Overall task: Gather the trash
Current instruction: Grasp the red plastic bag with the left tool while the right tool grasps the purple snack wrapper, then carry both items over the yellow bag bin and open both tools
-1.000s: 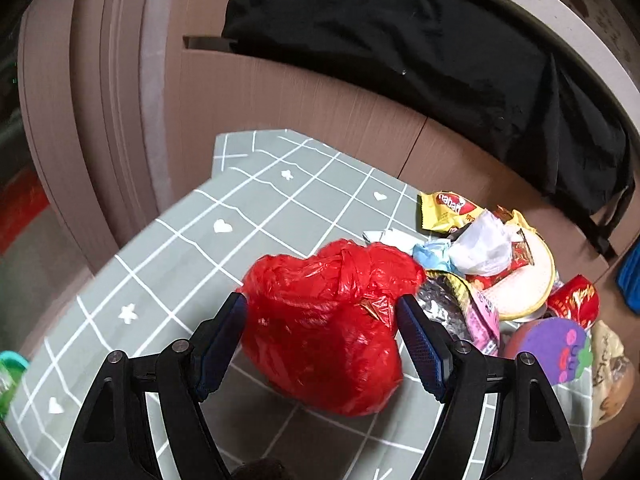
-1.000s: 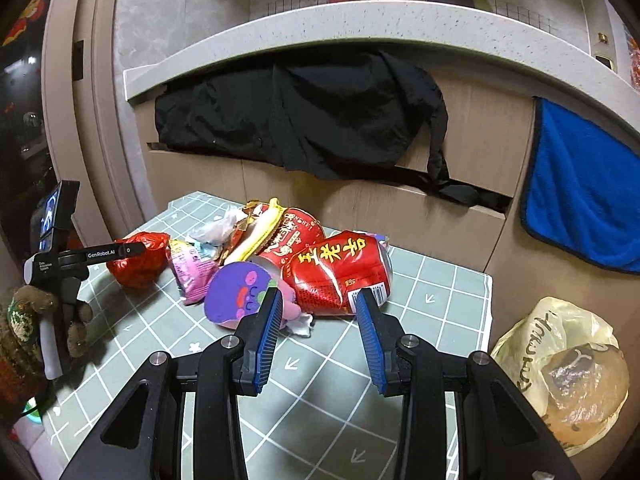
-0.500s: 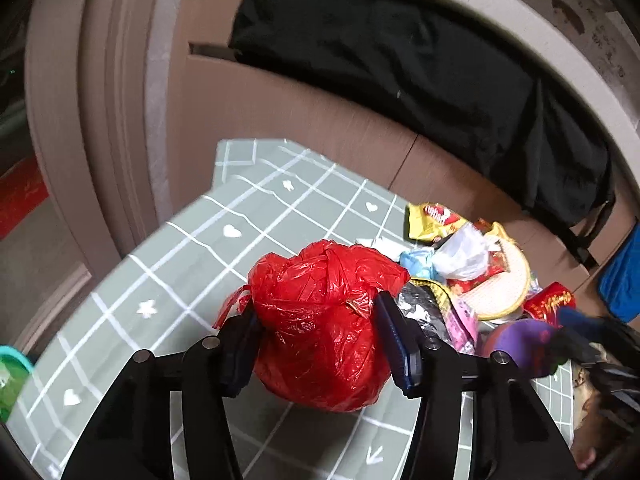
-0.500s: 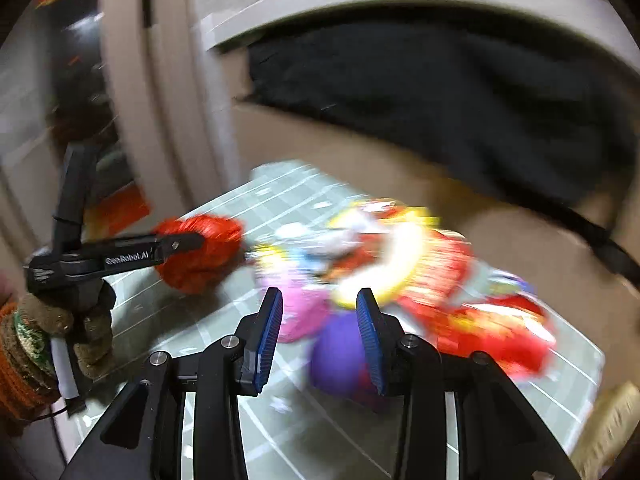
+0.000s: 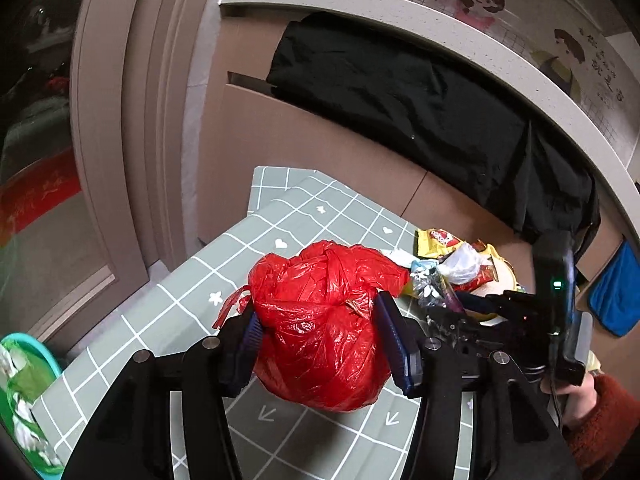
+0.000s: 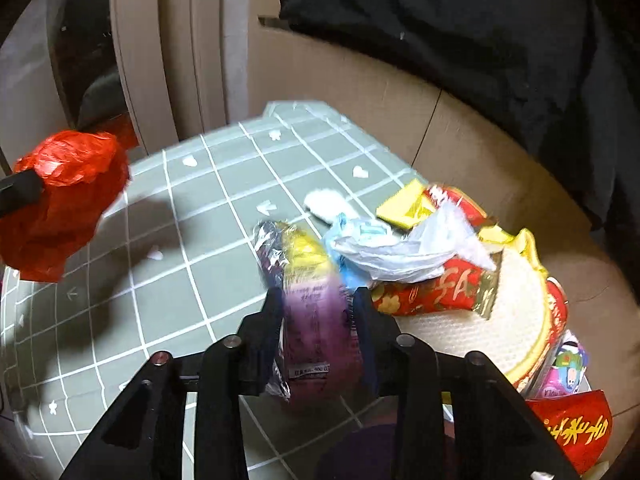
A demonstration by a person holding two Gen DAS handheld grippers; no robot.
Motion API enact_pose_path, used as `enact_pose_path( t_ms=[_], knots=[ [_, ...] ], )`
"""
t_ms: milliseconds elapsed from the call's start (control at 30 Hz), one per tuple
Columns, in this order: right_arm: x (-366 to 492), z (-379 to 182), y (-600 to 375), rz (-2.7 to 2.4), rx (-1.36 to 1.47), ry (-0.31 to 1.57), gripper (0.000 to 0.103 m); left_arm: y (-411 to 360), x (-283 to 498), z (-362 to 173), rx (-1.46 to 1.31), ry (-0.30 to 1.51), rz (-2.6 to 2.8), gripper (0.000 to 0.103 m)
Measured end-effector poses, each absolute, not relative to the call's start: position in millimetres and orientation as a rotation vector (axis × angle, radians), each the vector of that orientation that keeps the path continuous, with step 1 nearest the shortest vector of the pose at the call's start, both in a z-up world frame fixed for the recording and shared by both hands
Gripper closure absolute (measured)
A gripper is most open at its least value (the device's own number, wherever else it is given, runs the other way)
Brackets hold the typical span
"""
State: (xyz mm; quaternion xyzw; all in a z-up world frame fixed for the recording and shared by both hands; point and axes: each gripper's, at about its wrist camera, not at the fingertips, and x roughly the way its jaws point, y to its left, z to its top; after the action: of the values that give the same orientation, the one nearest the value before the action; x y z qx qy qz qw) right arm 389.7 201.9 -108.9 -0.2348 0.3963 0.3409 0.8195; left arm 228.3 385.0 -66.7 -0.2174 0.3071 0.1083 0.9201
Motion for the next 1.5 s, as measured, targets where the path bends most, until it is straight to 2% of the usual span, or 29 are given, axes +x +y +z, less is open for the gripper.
enact_pose_path(
  t_ms=[100, 167, 267, 400, 600, 900, 1233, 1500],
  knots=[
    [393, -118, 203, 0.702, -0.543, 0.858, 0.074, 383, 230, -70, -0.463, 0.642, 0.222, 0.048],
    [392, -113, 195, 0.727, -0.472, 0.859, 0.081, 379, 229, -68, -0.450, 0.638, 0.223, 0.048],
    [382, -87, 172, 0.779, -0.341, 0.830, 0.082, 369, 227, -62, -0.428, 0.626, 0.215, 0.048],
    [365, -42, 134, 0.742, -0.227, 0.728, 0.083, 345, 223, -42, -0.405, 0.588, 0.176, 0.048],
    [338, 20, 57, 0.696, -0.108, 0.620, 0.083, 279, 220, 15, -0.332, 0.466, 0.101, 0.048],
    [307, 70, -88, 0.534, -0.017, 0.492, 0.083, 152, 234, 72, -0.206, 0.352, 0.004, 0.048],
    [275, 77, -234, 0.282, 0.044, 0.438, 0.082, -1, 269, 86, -0.127, 0.337, -0.233, 0.048],
    [269, 63, -303, 0.149, 0.059, 0.451, 0.082, -81, 294, 61, -0.143, 0.415, -0.381, 0.048]
  ],
)
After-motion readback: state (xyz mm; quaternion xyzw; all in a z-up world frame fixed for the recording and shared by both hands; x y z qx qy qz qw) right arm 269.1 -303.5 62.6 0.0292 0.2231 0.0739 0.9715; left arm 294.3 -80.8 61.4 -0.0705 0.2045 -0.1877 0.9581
